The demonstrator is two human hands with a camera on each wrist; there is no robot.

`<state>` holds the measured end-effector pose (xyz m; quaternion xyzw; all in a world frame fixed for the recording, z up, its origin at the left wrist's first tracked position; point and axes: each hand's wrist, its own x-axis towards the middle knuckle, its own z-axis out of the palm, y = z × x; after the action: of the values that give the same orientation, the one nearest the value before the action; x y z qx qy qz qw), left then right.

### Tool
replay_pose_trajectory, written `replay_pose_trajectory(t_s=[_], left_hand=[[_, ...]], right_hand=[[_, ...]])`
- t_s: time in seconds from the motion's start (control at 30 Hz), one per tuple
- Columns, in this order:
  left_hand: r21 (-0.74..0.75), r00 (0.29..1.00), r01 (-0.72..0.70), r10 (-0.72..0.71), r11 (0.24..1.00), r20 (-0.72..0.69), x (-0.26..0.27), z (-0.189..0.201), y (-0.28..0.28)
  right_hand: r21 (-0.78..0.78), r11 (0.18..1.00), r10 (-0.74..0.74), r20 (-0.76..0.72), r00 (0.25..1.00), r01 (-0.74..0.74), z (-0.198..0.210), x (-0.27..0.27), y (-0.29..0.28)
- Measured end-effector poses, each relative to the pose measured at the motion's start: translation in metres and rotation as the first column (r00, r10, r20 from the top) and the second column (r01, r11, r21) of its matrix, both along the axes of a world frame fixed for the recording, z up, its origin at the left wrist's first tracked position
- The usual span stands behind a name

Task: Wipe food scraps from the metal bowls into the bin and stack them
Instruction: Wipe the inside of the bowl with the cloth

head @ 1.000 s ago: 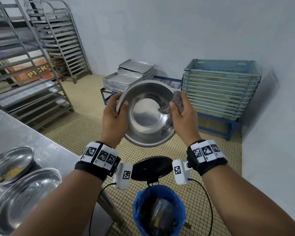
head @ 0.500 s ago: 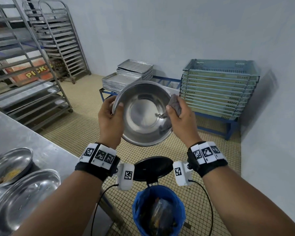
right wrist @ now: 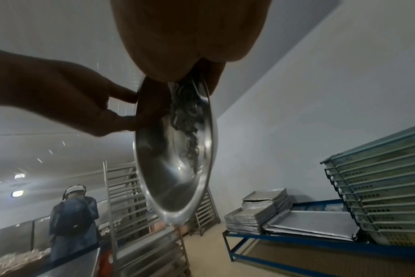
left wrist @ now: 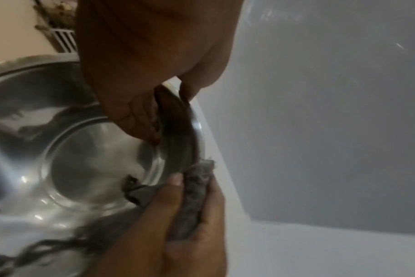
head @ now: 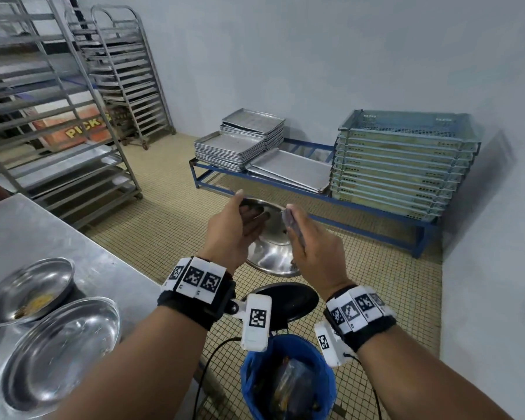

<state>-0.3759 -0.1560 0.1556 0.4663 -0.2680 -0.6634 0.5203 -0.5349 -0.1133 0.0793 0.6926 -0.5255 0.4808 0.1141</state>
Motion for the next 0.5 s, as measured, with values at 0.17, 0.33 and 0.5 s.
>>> replay_pose_trajectory(t_s=[0.17, 0.33, 0.5], left_hand=[[0.054, 0.997, -0.001, 0.005, 0.999, -0.072, 0.007, -0.008, 0.003], [0.011, 0.999, 0.043, -0.044, 0.999, 0.020, 0.027, -0.024, 0.010], [-0.022, 0.999, 0.030, -0.029, 0.999, 0.025, 0.043, -0.041, 0.022]], right_hand=[[-0.001, 0.998, 0.065, -0.049, 0.997, -0.065, -0.029, 0.005, 0.013], [0.068, 0.991, 0.105, 0.094, 0.990, -0.112, -0.030, 0.001, 0.025], [0.083, 0.994, 0.057, 0.209, 0.976, -0.076, -0.022, -0.005, 0.016]])
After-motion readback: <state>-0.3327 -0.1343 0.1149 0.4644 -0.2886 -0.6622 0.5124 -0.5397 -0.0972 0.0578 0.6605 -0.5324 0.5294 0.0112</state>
